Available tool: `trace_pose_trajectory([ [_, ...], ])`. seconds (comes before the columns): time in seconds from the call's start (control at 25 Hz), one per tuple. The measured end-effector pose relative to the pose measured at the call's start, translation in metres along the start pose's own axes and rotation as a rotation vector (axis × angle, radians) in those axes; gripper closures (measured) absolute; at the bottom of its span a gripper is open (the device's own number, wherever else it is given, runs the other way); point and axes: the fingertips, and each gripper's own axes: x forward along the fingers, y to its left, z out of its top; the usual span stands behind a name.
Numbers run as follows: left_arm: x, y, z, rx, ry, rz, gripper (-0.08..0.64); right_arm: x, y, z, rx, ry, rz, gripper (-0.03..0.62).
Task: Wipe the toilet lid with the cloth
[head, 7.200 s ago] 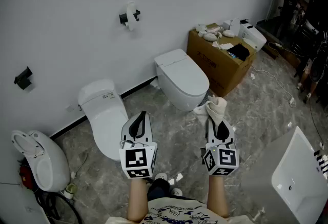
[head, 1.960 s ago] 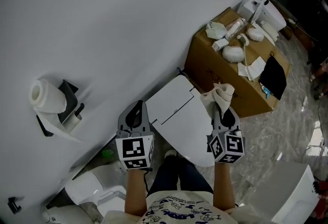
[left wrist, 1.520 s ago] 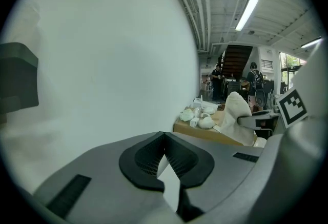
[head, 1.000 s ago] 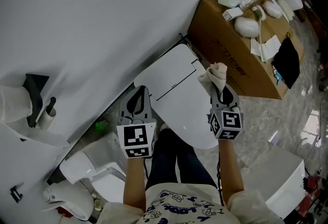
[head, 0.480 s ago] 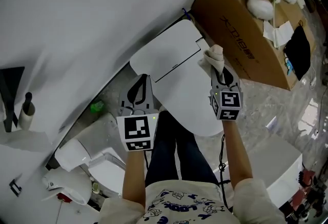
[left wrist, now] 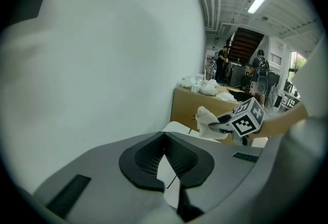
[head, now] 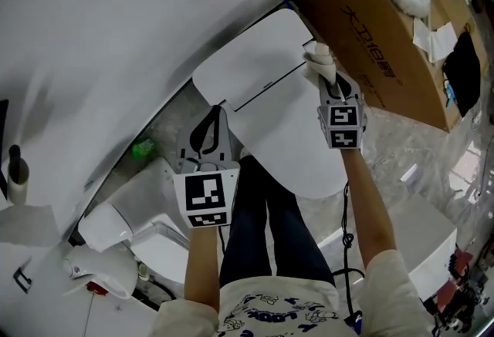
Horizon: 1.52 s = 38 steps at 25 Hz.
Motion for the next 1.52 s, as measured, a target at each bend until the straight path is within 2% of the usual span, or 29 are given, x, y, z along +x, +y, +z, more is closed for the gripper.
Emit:
trace_pose_trajectory([
  [0.36,0.009,0.0,-0.039,-0.016,0.05,0.0,0.557,0.062,0.0,-0.037,-0.039,0.091,0.026,0.494],
  [0.56,0.017,-0.002,-0.054,-0.028,0.072,-0.001,0.557,0.092,0.002,-0.061,-0.021,0.16,0.049,0.494],
  [0.88,0.025,-0.015,-0.067,-0.024,0.098,-0.017,0.557,0.117,0.005,-0.091,-0.14,0.275,0.1,0.492],
  [1.2,0.03,-0.024,-0.068,-0.013,0.108,-0.029,0.557,0.117,0.002,-0.1,-0.042,0.281,0.109,0.491],
  [1.52,0.029,-0.032,-0.061,-0.001,0.091,-0.041,0.557,0.098,0.0,-0.118,-0.003,0.282,0.091,0.491],
])
